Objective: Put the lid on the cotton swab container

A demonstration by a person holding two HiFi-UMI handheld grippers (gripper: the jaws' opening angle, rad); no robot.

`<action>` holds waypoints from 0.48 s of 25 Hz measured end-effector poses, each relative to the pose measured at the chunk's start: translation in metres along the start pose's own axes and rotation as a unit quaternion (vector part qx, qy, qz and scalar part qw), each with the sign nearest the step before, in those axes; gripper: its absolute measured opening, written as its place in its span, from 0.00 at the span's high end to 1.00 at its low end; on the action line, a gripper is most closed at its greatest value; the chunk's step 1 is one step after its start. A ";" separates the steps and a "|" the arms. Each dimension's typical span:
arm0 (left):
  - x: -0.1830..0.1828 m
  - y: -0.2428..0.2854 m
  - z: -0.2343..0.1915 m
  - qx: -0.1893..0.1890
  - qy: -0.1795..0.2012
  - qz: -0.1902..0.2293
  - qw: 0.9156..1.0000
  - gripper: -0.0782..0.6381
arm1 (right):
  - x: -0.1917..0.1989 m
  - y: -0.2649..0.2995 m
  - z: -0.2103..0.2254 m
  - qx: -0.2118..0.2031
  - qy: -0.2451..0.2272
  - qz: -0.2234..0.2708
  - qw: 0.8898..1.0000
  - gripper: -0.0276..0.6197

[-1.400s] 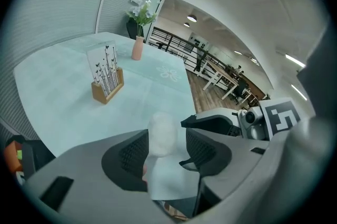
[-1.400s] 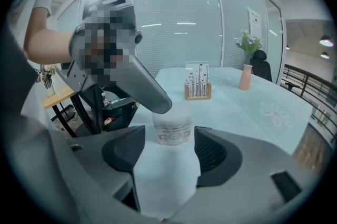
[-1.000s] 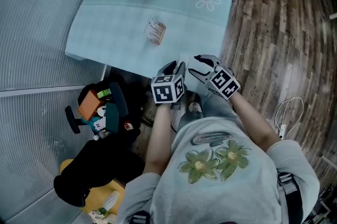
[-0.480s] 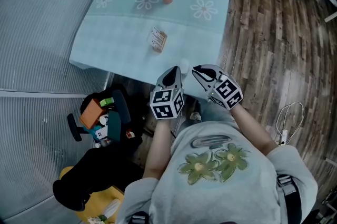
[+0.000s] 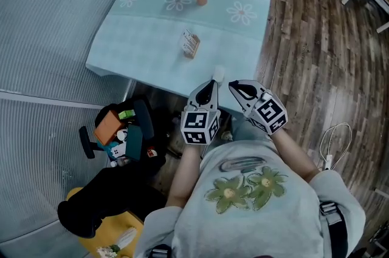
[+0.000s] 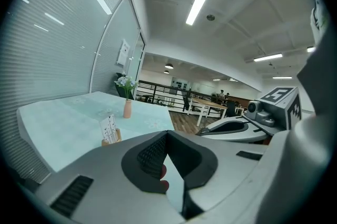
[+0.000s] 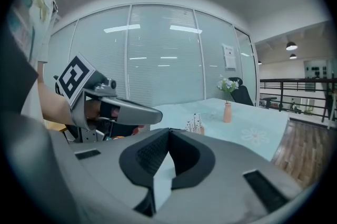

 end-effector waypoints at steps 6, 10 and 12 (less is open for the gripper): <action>0.000 -0.011 -0.002 -0.002 -0.003 0.008 1.000 0.89 | 0.002 0.000 -0.012 0.000 -0.007 -0.005 1.000 0.95; 0.001 -0.017 -0.004 -0.002 -0.018 0.018 1.000 0.89 | 0.003 0.000 -0.017 0.003 -0.006 -0.007 1.000 0.95; 0.000 -0.019 -0.005 -0.001 -0.020 0.020 1.000 0.89 | 0.002 0.000 -0.018 0.004 -0.006 -0.008 1.000 0.95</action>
Point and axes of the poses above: the fingertips, and each gripper's own axes: y forward along the fingers, z to its right, x out of its underside, the point moved 4 cm from there along -y, backward along the fingers, and after that the axes turned 8 degrees about x, right-handed, at the moved point
